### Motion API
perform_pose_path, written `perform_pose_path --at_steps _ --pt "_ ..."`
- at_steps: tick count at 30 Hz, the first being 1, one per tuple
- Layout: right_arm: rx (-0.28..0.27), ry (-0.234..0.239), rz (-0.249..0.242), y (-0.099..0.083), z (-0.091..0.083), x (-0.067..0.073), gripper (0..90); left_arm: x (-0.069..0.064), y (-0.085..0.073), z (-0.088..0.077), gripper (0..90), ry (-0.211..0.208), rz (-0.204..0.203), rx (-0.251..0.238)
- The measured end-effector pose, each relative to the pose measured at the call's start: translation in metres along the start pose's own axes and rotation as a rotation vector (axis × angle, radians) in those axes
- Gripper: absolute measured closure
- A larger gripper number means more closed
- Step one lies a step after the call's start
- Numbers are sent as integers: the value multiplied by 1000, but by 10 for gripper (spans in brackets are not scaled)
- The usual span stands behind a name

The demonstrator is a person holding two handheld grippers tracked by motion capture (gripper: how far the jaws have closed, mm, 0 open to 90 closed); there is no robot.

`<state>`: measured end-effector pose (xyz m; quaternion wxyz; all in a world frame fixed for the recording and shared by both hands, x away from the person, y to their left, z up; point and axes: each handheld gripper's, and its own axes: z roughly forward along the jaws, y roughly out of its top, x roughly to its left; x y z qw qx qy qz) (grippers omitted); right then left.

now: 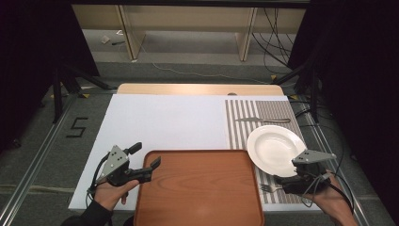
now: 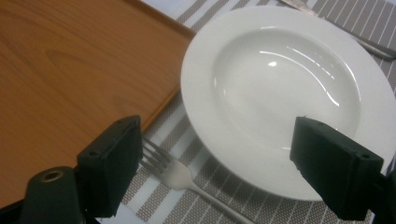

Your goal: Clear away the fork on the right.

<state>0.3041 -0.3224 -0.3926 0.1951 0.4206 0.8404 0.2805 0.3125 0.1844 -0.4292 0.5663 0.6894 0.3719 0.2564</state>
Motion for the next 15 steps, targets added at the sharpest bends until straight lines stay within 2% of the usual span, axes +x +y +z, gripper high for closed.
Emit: perform_pose_path --at_steps 9,12,15 --pt "63 0 -2 -6 0 -7 187 0 0 0 159 -2 0 0" --pt "115 0 -1 -11 1 -11 188 0 0 1 159 -1 0 2" --pt "132 -6 9 -14 1 -15 190 0 0 1 159 -1 0 3"
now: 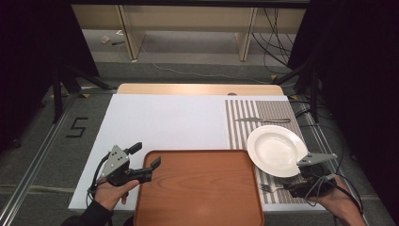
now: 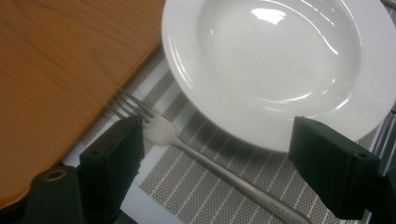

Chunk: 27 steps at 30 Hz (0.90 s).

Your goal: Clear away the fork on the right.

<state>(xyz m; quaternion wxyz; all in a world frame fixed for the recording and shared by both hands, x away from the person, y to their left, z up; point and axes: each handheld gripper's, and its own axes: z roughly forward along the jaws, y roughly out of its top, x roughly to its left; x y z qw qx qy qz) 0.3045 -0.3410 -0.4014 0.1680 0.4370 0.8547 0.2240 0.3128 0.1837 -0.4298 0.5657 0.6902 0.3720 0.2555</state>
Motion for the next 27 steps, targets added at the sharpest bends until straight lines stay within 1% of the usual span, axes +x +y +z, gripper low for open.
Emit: perform_pose_path --at_steps 3,4,5,8,12,13,14,15,16,17,19,22,24,27 --pt "14 3 4 -3 0 -3 191 0 0 0 159 0 0 1" --pt "34 3 15 -5 2 -5 193 0 0 0 159 0 0 1" --pt "41 3 17 -6 3 -5 194 0 0 1 159 1 0 2" --pt "77 3 17 -9 8 -8 194 0 0 1 159 3 -1 4" --pt "111 7 23 -12 11 -9 196 0 0 0 159 2 2 1" --pt "111 7 23 -12 11 -9 196 0 0 0 159 2 2 1" --pt "134 6 17 -13 13 -11 199 0 0 1 159 2 4 4" --pt "145 7 20 -14 15 -13 200 0 0 1 159 2 3 5" --pt "145 7 20 -14 15 -13 200 0 0 1 159 2 3 5" --pt "160 16 30 -16 18 -16 203 0 0 1 159 2 3 7" --pt "180 17 34 -17 21 -18 206 0 0 2 159 0 4 7" --pt "206 20 26 -18 26 -20 211 0 0 2 159 1 3 7" --pt "219 19 18 -19 28 -20 214 -1 0 2 159 1 2 7" --pt "220 26 16 -19 31 -20 224 -1 0 2 159 1 2 7"
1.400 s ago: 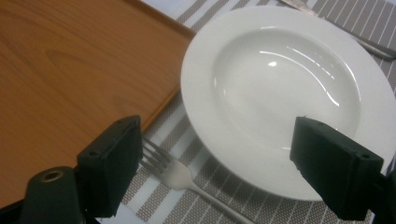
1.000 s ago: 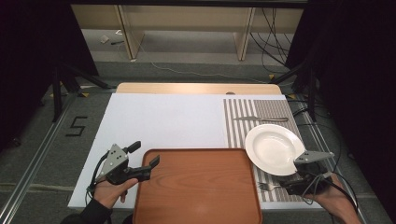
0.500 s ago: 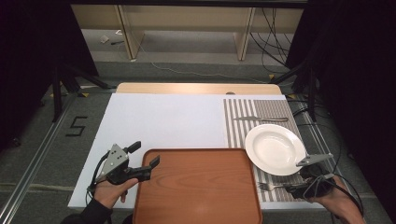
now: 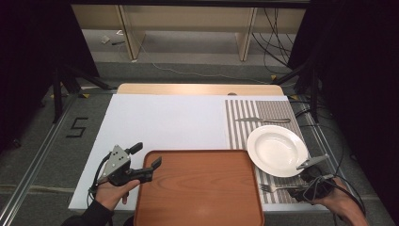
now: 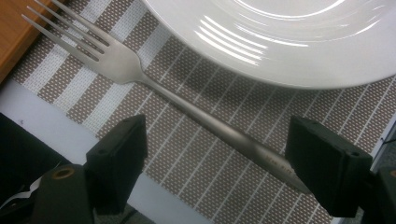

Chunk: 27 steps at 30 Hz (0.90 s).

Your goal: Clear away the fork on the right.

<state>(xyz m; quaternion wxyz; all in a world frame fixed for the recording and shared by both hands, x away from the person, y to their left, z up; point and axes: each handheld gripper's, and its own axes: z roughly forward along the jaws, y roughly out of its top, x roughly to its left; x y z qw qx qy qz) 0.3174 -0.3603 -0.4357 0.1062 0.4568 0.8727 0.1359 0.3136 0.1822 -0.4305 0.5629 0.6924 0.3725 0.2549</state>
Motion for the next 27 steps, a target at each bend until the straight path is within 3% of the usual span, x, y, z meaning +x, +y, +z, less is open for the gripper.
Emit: perform_pose_path --at_steps 14,20,27 --pt "45 45 -52 12 15 -1 310 0 0 1 159 -2 2 3" --pt "81 69 -78 15 19 -1 390 0 -1 1 159 -3 0 4" --pt "123 61 -110 16 21 3 491 0 -1 1 159 -4 -1 4"
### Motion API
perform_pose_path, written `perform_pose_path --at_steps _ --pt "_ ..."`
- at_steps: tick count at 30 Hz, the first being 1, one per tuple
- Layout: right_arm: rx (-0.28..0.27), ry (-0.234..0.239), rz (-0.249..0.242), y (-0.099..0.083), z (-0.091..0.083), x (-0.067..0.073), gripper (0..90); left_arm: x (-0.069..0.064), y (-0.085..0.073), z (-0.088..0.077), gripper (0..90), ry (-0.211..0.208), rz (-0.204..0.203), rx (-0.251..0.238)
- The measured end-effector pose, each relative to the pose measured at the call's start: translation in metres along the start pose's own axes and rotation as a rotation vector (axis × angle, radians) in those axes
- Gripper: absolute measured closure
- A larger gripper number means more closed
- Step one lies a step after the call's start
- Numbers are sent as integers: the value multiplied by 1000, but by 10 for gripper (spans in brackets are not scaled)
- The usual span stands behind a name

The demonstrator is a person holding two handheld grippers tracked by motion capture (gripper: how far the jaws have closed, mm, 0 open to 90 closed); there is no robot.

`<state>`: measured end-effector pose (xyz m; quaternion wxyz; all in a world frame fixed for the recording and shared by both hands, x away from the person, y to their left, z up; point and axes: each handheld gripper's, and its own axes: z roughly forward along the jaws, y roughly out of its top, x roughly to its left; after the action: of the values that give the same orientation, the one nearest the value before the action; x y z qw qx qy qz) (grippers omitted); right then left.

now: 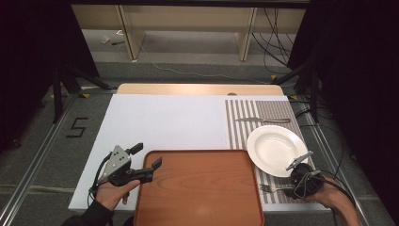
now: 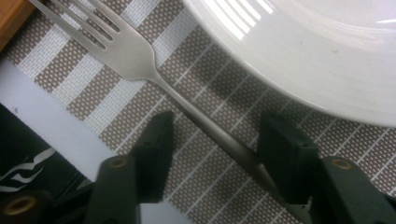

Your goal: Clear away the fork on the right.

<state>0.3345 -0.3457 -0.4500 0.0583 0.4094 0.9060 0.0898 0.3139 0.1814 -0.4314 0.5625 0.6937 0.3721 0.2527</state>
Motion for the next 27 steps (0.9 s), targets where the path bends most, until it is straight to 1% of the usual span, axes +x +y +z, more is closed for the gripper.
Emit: perform_pose_path --at_steps 2,3,4,5,7,8,9,11,12,15,17,18,19,20,21,22,23,27 --pt "6 1 -2 0 -1 1 506 0 0 0 159 0 0 0" --pt "15 0 -2 0 -1 2 528 0 0 0 159 0 0 0" --pt "19 5 -12 0 -1 3 566 0 0 0 159 0 -1 -1" --pt "24 6 -13 1 -1 4 579 0 0 0 160 0 -1 0" --pt "29 0 -30 2 -1 6 600 0 -1 0 160 3 -7 2" --pt "29 0 -30 2 -1 6 600 0 -1 0 161 3 -7 2" --pt "37 -2 -47 3 -2 7 619 0 -1 1 161 2 -10 8" --pt "42 -1 -47 3 -2 8 634 0 -1 1 161 2 -11 7" --pt "47 0 -74 3 -2 9 666 0 -1 1 162 2 -10 6" --pt "54 0 -79 4 -2 11 681 1 0 1 162 1 -9 3" --pt "56 0 -105 5 -2 13 723 1 0 1 162 3 -9 3" --pt "65 -1 -103 5 -2 14 735 1 0 0 162 3 -9 2" --pt "66 -5 -119 6 -2 15 747 1 0 0 162 2 -7 1" --pt "66 -5 -119 6 -2 15 747 1 0 0 162 2 -7 1" --pt "75 -14 -139 7 -2 17 773 0 0 0 162 1 -7 1" --pt "75 -14 -139 7 -2 17 773 0 0 0 162 0 -7 1" --pt "84 -19 -158 8 -1 20 795 0 0 0 162 0 -7 1" --pt "86 -17 -178 9 -1 21 822 1 0 0 163 3 -7 0"
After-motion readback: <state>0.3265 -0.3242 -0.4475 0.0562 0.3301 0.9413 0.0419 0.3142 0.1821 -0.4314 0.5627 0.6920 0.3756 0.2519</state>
